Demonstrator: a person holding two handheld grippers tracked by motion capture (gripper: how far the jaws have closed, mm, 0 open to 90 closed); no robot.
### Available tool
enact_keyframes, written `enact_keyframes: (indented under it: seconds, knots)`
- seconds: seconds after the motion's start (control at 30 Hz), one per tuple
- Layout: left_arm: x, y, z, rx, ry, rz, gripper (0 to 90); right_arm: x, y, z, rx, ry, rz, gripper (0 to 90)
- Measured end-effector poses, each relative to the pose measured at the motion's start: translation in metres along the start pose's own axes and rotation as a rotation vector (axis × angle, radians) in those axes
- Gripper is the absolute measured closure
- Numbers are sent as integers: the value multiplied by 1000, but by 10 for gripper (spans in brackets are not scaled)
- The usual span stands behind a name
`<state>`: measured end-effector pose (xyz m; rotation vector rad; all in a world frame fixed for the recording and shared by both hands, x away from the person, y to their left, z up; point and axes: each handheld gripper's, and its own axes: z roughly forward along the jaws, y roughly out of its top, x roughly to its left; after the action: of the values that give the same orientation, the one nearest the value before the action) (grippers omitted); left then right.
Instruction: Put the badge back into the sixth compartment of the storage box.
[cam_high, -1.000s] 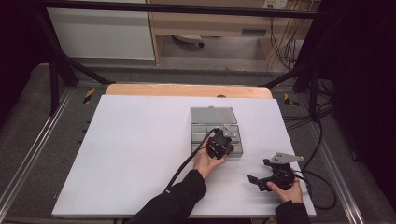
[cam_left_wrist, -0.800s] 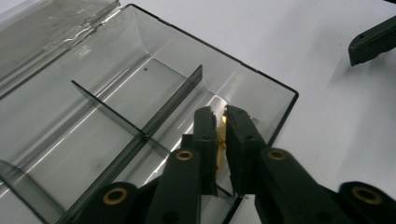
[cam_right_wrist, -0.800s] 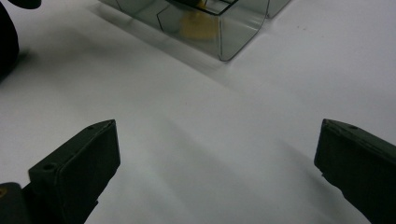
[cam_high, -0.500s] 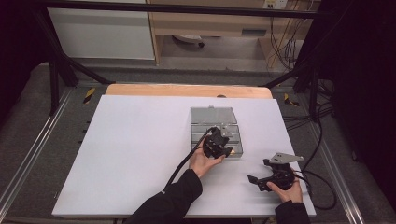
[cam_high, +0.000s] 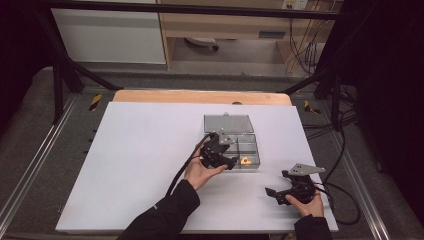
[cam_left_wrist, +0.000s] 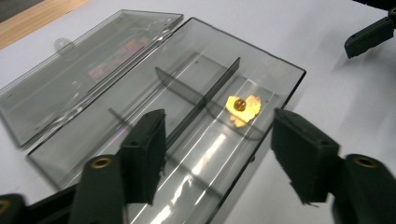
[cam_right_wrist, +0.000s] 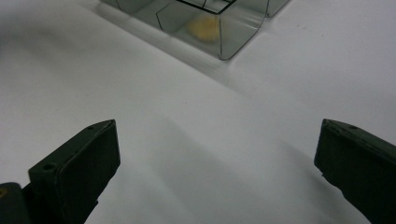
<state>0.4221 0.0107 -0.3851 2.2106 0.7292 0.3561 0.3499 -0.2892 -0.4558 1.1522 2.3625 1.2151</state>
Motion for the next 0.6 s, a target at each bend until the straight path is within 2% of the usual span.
enact_keyframes:
  seconds: [0.23, 0.33, 0.6]
  knots:
    - [20, -20, -28, 2, 32, -35, 185, 0, 0, 0, -2, -2, 0, 6]
    - [29, -31, -39, 1, 41, -62, 124, 0, 0, 0, 1, -1, 1, 5]
    - [51, -62, -70, -18, 96, -115, 66, 0, 0, 0, -2, -5, -1, 6]
